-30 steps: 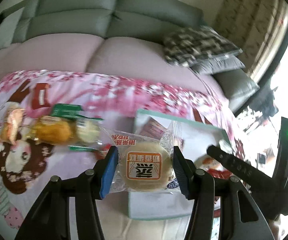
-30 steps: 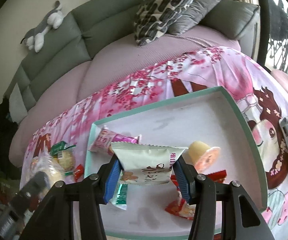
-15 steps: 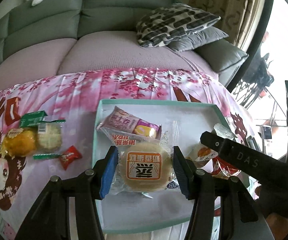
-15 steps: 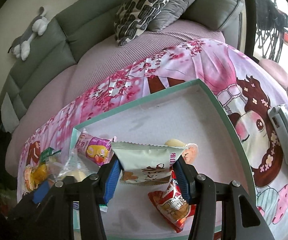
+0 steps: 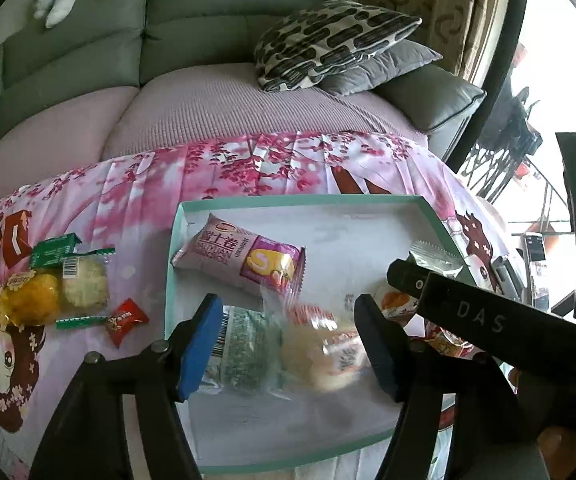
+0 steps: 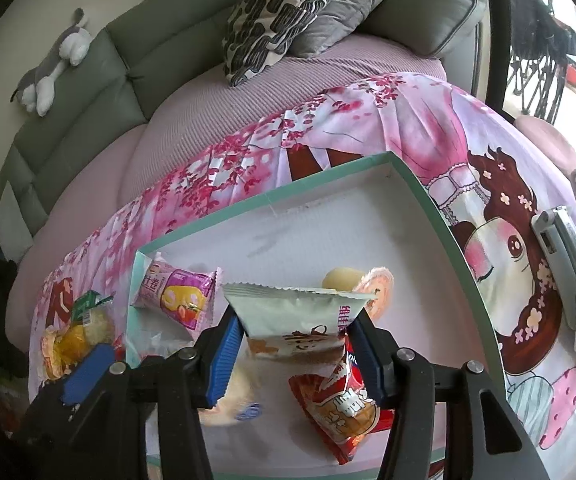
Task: Organize snacks
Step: 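Carry both packs over the tray and open both tools to drop them, then move both tools back over the remaining snack pile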
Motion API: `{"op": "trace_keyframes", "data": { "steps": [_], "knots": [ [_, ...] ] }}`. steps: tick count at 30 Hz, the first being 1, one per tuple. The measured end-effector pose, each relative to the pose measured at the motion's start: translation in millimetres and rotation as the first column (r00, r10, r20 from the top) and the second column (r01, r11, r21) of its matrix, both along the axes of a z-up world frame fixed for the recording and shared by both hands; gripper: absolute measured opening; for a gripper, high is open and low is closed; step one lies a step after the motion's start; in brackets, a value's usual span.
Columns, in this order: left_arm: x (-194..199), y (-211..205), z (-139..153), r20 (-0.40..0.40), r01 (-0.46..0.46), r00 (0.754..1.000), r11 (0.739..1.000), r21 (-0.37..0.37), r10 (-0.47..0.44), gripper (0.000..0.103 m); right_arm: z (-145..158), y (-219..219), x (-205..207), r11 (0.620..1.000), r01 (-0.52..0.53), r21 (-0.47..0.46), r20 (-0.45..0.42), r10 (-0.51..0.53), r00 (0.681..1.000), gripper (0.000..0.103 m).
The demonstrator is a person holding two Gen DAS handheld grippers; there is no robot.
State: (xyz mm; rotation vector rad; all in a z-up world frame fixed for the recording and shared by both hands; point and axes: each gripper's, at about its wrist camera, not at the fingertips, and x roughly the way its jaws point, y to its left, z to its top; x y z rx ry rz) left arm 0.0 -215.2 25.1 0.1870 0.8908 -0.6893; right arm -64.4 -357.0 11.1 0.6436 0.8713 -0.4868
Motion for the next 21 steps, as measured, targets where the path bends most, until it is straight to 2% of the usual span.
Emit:
{"op": "trace_keyframes", "data": {
  "steps": [4, 8, 13, 16, 21],
  "knots": [
    [3, 5, 2, 0.002, -0.023, 1.0, 1.0, -0.004, 0.023, 0.07, 1, -2, -1, 1.0, 0.003, 0.005, 0.009, -0.003, 1.0, 0.066],
    [5, 11, 5, 0.011, -0.05, 0.999, 0.999, -0.014, 0.05, 0.077, 2, -1, 0, 1.0, -0.002, 0.005, 0.013, 0.002, 1.0, 0.069],
    [15, 27, 6, -0.009, -0.125, 0.992, 0.991, -0.035, 0.125, 0.078, 4, 3, 1, 1.0, -0.012, -0.001, 0.013, 0.012, 1.0, 0.069],
    [24, 40, 6, -0.031, -0.194, 0.981, 0.98, -0.045, 0.192, 0.079, 4, 4, 3, 1.0, -0.02, -0.003, 0.009, 0.02, 1.0, 0.069],
    [41, 64, -1, -0.049, -0.34, 0.939, 0.94, -0.002, 0.34, 0.079, 4, 7, 6, 0.999, -0.037, -0.013, -0.002, 0.037, 0.999, 0.071]
  ]
}}
